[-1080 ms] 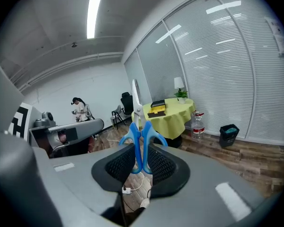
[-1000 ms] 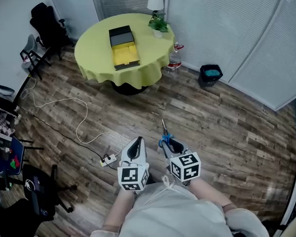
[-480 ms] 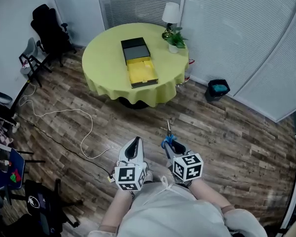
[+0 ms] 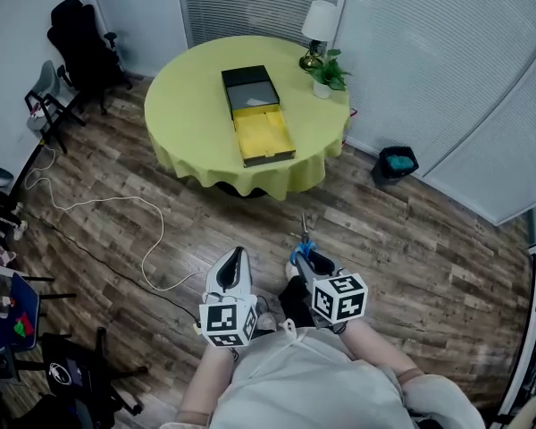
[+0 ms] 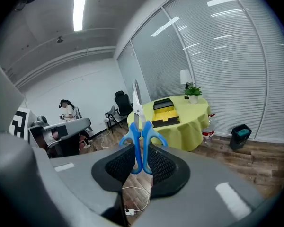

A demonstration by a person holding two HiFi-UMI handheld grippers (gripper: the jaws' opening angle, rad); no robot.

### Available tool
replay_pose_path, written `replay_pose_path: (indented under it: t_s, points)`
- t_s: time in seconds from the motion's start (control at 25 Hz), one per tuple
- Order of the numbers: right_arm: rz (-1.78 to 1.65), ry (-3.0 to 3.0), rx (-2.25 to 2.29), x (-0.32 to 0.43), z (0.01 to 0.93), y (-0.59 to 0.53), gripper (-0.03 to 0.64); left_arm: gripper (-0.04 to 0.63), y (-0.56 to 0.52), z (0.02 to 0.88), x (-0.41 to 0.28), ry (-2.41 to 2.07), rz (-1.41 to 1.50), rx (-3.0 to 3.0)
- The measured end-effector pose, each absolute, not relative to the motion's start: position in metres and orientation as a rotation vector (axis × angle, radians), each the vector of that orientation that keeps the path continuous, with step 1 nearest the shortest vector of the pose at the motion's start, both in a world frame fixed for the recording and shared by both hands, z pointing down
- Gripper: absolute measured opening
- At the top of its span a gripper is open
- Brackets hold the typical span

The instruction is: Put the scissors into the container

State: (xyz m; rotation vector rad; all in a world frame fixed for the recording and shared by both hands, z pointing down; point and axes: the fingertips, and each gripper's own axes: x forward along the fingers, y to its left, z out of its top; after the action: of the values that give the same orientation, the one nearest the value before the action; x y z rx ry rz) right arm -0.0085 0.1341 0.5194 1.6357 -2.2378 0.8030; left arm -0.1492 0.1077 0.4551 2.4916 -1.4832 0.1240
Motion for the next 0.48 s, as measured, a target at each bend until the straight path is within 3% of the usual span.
replay_pose_path:
  t_s: [0.48]
  points:
    - [0.749,-2.353,1.501,0.019,0.516,-0.026,0.087,0.006,-0.032,0.447,-0.108,-1.622,0.177,2.48]
